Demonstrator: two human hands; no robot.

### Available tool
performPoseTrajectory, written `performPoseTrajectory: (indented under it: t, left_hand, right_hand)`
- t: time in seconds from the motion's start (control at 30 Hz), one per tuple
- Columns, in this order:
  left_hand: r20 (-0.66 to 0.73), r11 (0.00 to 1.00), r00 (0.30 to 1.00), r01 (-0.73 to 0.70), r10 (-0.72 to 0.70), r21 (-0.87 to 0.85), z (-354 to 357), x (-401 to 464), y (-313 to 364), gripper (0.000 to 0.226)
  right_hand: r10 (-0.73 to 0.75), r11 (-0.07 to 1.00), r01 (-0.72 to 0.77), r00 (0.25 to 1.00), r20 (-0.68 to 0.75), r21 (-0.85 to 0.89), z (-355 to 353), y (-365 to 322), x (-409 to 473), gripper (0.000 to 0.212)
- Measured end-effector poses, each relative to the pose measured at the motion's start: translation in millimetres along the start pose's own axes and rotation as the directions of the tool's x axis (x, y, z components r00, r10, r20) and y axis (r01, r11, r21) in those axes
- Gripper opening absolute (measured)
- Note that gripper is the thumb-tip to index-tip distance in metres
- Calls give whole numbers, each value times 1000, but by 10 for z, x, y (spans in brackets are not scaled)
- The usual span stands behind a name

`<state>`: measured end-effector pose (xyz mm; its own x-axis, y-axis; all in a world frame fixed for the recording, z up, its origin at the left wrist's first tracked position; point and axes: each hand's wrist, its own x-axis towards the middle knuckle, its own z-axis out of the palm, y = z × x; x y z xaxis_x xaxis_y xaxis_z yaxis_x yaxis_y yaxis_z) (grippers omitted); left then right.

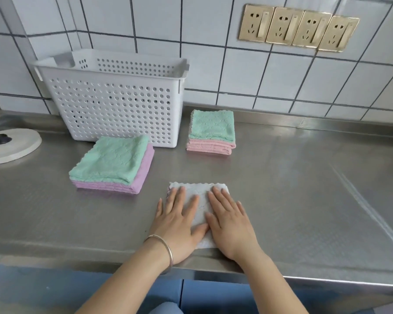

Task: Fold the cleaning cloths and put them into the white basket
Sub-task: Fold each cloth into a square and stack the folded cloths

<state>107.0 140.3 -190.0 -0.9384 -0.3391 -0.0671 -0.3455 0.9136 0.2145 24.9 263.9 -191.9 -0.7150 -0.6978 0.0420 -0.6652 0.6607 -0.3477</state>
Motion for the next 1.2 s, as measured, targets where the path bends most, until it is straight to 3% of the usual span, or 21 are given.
performPoseTrajectory:
  t: [0.13,0.23,0.33,0.57,0.7,0.8,0.83,0.93,1.03,1.1,1.2]
  left_hand:
    - [-17,999,1000,-24,23,-25,53,-18,1,94]
    - [-92,1000,995,-30,29,-4,152,-28,-29,88]
    - [-42,999,999,6,-4,32,220,-4,-70,67]
    - [55,999,998,29,-31,38,-17,26,-56,69]
    - [112,941,956,287,-271,-178,-395,-100,128,56]
    - [196,817,844,535,-500,-218,-464,-174,171,60]
    - [209,790,819,572,-535,-222,-468,-175,163,63]
    - [308,682,739,673,-599,-287,-467,-103,156,61]
    - [435,506,638,769,-635,-389,-522,-19,159,48]
    - [519,448,612,791,-597,-417,-571,10,161,47]
    - [573,384,599,800,-559,-462,-669,-26,128,53]
  right_hand:
    - [-34,999,34,999,-22,14,24,26,-27,79]
    - [-41,999,38,996,-80,-30,80,30,-49,68]
    - [-40,999,35,985,-171,-29,155,56,-35,51]
    - [3,997,2,998,58,-75,-26,46,12,52]
    - [73,997,-68,968,239,-29,-372,31,-155,51]
    - [61,997,-71,963,264,28,-494,21,-148,49]
    - [114,985,-145,954,276,92,-521,1,-120,47]
    - [383,837,-442,894,231,324,-593,-80,-59,48]
    - [595,515,-702,706,384,492,-592,-79,-39,41]
    - [597,445,-765,641,482,466,-633,-54,4,30]
    - [526,358,-792,608,594,494,-705,-80,53,28]
